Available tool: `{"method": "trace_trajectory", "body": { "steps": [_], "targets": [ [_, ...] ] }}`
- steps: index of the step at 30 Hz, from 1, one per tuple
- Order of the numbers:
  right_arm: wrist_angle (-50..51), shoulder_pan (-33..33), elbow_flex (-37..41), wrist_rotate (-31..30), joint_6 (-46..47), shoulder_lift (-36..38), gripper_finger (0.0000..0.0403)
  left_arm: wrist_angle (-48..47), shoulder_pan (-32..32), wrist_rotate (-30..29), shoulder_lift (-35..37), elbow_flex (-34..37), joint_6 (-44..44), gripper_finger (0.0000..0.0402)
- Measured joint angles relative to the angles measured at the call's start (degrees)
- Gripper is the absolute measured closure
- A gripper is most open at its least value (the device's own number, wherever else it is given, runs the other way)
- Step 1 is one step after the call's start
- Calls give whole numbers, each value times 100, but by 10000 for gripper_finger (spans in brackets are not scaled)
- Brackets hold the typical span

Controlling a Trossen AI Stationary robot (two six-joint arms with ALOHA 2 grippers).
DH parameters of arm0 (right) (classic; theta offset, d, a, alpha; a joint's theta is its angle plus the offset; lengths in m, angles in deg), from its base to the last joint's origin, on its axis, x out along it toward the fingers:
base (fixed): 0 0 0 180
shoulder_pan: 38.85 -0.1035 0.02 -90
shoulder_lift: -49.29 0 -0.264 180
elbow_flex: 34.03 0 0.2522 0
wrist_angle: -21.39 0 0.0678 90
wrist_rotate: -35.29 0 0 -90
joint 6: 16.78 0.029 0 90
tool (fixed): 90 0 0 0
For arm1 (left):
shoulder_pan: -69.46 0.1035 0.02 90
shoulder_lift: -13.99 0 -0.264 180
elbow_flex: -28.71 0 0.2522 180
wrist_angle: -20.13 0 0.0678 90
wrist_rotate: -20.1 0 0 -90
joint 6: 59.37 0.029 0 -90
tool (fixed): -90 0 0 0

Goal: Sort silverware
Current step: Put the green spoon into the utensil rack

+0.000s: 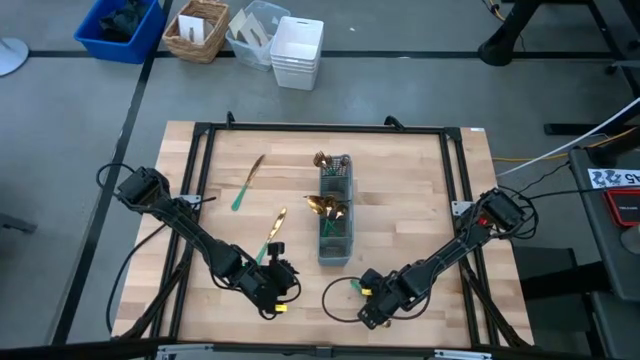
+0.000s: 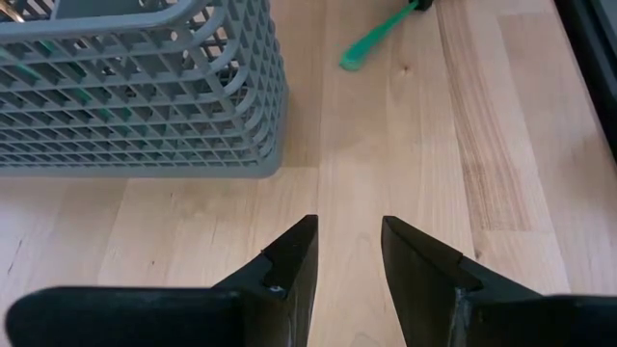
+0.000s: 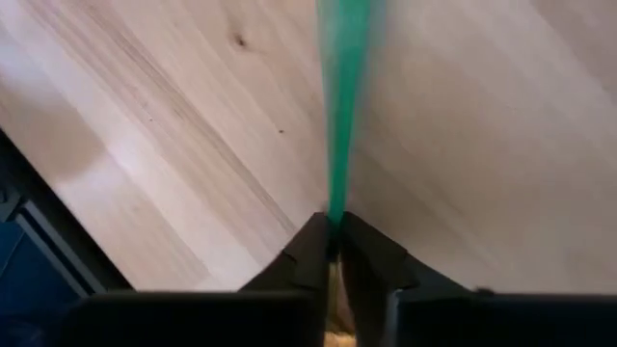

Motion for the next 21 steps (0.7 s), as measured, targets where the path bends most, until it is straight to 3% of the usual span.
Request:
{"method": "trace_trajectory", "body": {
  "steps": [3,9,16,21],
  "targets": [
    [29,0,2,-7,-11,0,392,0,0,0,0,0,0,293],
    [-6,0,15,-49,-41,-7,372,0,0,0,0,0,-2,293],
    [-226,2,-41,2,-347,32,395,7,0,0,0,0,-102,293],
    [65,5,-346,21,-588,13,387,24,0,0,0,0,-323,293]
  ]
}}
